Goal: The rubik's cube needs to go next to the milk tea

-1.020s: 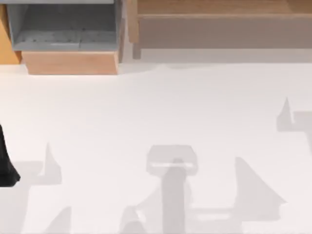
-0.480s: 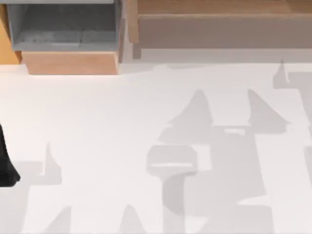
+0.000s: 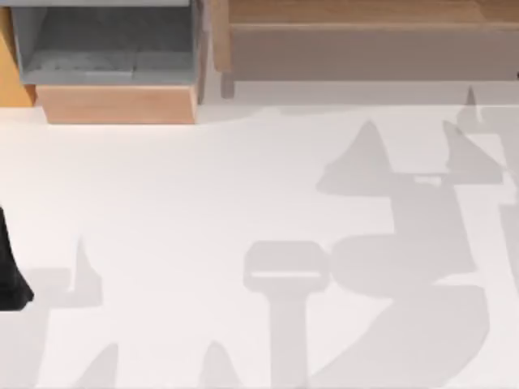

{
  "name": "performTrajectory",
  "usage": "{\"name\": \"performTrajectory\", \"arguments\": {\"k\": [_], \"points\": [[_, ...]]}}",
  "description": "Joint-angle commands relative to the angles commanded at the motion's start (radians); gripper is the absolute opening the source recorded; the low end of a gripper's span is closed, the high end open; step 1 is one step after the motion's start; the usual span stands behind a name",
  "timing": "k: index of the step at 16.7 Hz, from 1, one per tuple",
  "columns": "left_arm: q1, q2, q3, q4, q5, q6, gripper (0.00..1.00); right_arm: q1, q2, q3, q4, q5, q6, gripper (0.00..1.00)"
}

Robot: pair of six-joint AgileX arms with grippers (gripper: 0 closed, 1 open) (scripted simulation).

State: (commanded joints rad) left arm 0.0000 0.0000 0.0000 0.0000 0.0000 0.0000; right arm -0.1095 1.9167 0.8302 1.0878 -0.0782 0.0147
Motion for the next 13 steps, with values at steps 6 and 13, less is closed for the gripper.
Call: {"name": "performTrajectory", "arguments": {"k": [6, 13], "points": [[0.0, 0.0, 0.0, 0.0, 0.0, 0.0, 1.0, 0.004, -0.001, -0.001, -0.003, 0.002, 0.0, 1.0], [0.0, 0.0, 0.0, 0.0, 0.0, 0.0, 1.0, 0.009, 0.12, 0.194, -0.074, 0.011, -0.001, 1.0]]}}
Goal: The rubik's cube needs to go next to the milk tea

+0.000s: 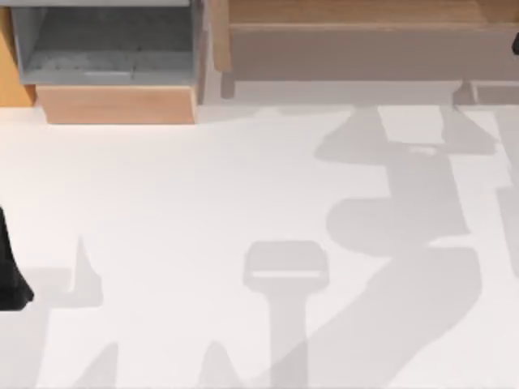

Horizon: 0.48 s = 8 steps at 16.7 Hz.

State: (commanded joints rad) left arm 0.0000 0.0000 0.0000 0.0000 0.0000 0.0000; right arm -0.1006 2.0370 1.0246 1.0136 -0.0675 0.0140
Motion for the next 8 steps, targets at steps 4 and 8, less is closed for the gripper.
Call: {"name": "performTrajectory", "arguments": {"k": [4, 8], "points": [[0.0, 0.0, 0.0, 0.0, 0.0, 0.0, 1.0, 0.003, 0.05, 0.081, -0.031, 0.003, 0.0, 1.0], [0.0, 0.0, 0.0, 0.0, 0.0, 0.0, 1.0, 0.003, 0.05, 0.081, -0.031, 0.003, 0.0, 0.92]]}}
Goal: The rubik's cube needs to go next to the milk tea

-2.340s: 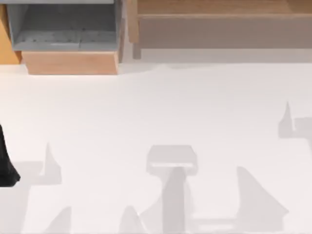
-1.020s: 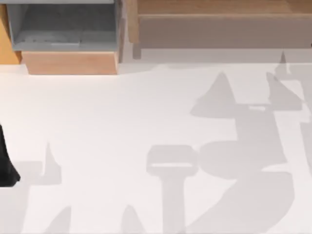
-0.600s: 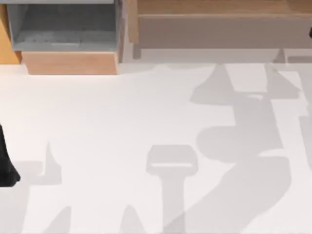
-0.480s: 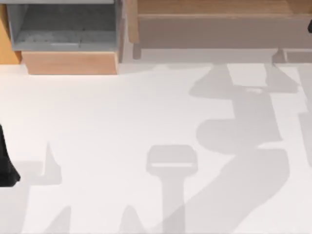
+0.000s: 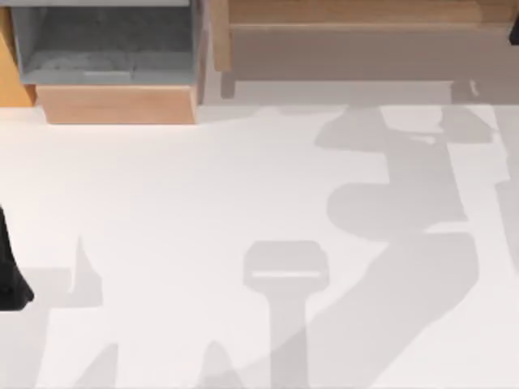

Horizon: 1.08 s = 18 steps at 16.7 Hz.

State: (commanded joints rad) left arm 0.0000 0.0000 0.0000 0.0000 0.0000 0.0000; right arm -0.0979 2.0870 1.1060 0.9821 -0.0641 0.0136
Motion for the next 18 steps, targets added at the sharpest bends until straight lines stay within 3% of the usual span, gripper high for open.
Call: {"name": "performTrajectory", "arguments": {"k": [12, 18], "points": [[0.0, 0.0, 0.0, 0.0, 0.0, 0.0, 1.0, 0.0, 0.0, 0.0, 0.0, 0.0, 0.0, 0.02], [0.0, 0.0, 0.0, 0.0, 0.0, 0.0, 1.0, 0.0, 0.0, 0.0, 0.0, 0.0, 0.0, 0.0]]}}
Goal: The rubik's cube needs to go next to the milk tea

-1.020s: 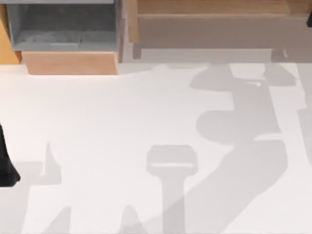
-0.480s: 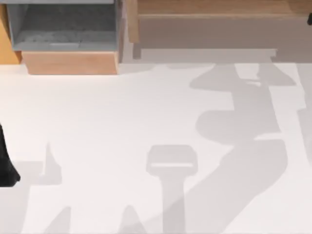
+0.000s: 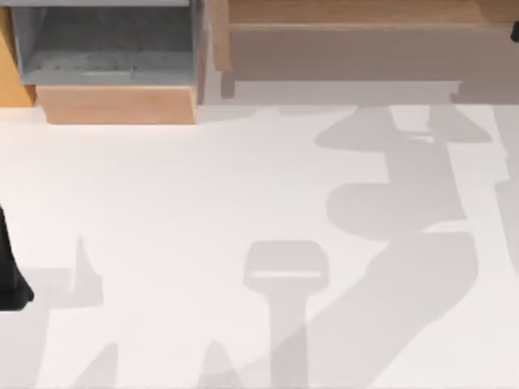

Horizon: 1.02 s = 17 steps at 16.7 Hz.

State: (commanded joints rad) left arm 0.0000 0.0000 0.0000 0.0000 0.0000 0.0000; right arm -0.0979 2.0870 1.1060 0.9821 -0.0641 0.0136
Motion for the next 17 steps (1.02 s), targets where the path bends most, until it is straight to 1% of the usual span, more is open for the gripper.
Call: {"name": "performTrajectory", "arguments": {"k": [13, 15, 17], "points": [[0.0, 0.0, 0.0, 0.0, 0.0, 0.0, 1.0, -0.001, -0.03, 0.01, -0.043, 0.0, 0.005, 0.0], [0.0, 0.0, 0.0, 0.0, 0.0, 0.0, 1.0, 0.004, -0.059, 0.031, -0.095, 0.006, 0.012, 0.0], [0.0, 0.0, 0.0, 0.0, 0.0, 0.0, 1.0, 0.014, -0.107, 0.059, -0.188, 0.013, 0.025, 0.0]]}}
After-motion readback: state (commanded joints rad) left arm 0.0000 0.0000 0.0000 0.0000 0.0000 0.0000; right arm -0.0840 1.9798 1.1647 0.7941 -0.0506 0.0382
